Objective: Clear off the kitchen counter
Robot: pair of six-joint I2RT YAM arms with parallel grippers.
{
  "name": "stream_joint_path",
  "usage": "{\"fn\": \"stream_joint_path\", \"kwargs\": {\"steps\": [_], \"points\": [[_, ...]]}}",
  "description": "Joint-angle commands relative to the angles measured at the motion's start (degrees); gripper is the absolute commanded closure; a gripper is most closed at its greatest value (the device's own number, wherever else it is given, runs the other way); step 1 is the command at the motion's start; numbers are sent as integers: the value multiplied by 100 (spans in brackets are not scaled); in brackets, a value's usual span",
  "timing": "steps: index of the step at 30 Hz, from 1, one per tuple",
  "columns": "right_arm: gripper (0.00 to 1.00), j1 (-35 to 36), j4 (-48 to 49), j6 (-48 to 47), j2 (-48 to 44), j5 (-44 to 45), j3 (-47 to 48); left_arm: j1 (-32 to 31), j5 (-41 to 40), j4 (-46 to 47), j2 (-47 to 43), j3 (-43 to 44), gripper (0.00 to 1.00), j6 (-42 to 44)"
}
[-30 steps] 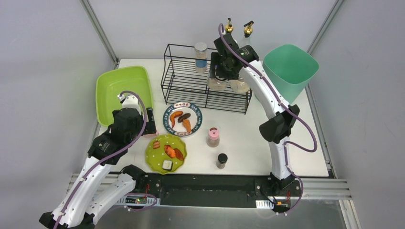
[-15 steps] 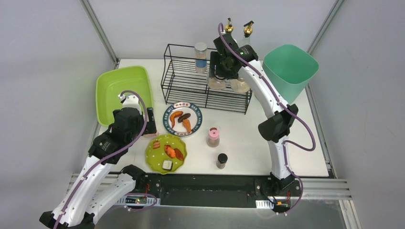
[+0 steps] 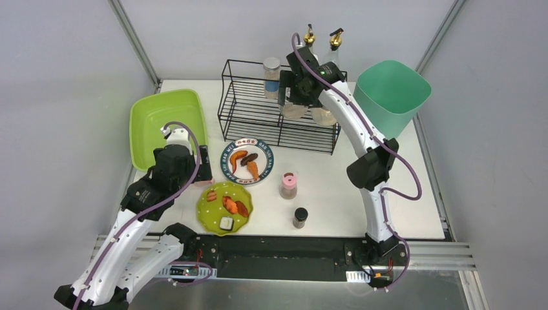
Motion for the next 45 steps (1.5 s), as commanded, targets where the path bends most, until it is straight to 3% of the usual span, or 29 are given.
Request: {"fn": "stream_joint_path", "kwargs": {"steps": [1,4,11,20,25,35,45], "points": [[1,3,77,45,-423,127,-8,51,91,104,25,4,1,-51],[1,142,265,-1,-950,258,-602,50,548,170,86,-39,1,25],[1,783,1136,-33,-2896,786,-2963,34,2431,281,781,241,1,50],[1,1777,1281,294,-4737,1032,-5061,-126,3499,310,1367,686,1,-262],[1,2348,1385,692,-5632,1255,-6093,-512,3515,358,1644,797,1,-508],[1,3528,1072,1628,-6565,1553,-7608,-1925,2439,401,3037,1453,1,-753],[1,4320,792,2569,-7163,1764,-8441,-2348,2285,651,4535,2233,1,-879]]}}
